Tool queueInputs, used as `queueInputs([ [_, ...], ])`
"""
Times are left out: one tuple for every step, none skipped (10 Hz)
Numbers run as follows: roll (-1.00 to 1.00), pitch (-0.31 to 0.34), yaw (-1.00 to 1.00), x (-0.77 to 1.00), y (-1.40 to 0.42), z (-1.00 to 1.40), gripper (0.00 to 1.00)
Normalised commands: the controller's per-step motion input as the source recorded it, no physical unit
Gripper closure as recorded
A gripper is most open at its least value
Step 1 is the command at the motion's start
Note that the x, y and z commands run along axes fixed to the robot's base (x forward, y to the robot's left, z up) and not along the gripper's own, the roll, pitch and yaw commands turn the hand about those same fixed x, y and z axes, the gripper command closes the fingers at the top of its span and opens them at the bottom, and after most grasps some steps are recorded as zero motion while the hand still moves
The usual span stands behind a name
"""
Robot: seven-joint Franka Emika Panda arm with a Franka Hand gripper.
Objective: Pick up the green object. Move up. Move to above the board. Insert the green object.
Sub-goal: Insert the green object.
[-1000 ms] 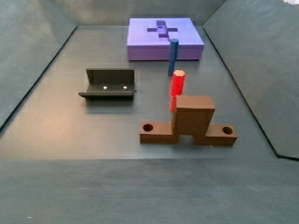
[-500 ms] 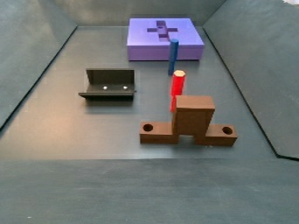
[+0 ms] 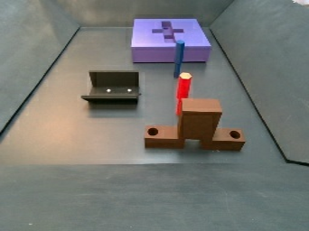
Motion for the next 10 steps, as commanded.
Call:
queueInputs([
  [0.01, -0.154, 0.05, 0.17, -0.23, -0.95, 1.0],
  [0.11, -0.107, 0.06, 0.25, -0.25, -0.95, 1.0],
  [0.17, -0.076, 0.08, 0.24, -0.23, -0.88, 1.0],
  [0.24, -0.036, 0.13, 0.21, -0.21, -0.77, 1.0],
  [0.31, 0.0, 0.17, 0.17, -0.18, -0.67, 1.0],
  [0.26, 0.01, 0.0, 0.51, -0.09, -0.73, 1.0],
  [0.05, -0.014, -0.15, 0.35, -0.05, -0.64, 1.0],
  [-0.01, -0.104, -0.12, 0.21, 0.0, -0.58, 1.0],
  [0.0, -0.069, -0.01, 0.23, -0.11, -0.46, 1.0],
  [0.01, -0.011, 0.03, 0.17, -0.1, -0.43, 1.0],
])
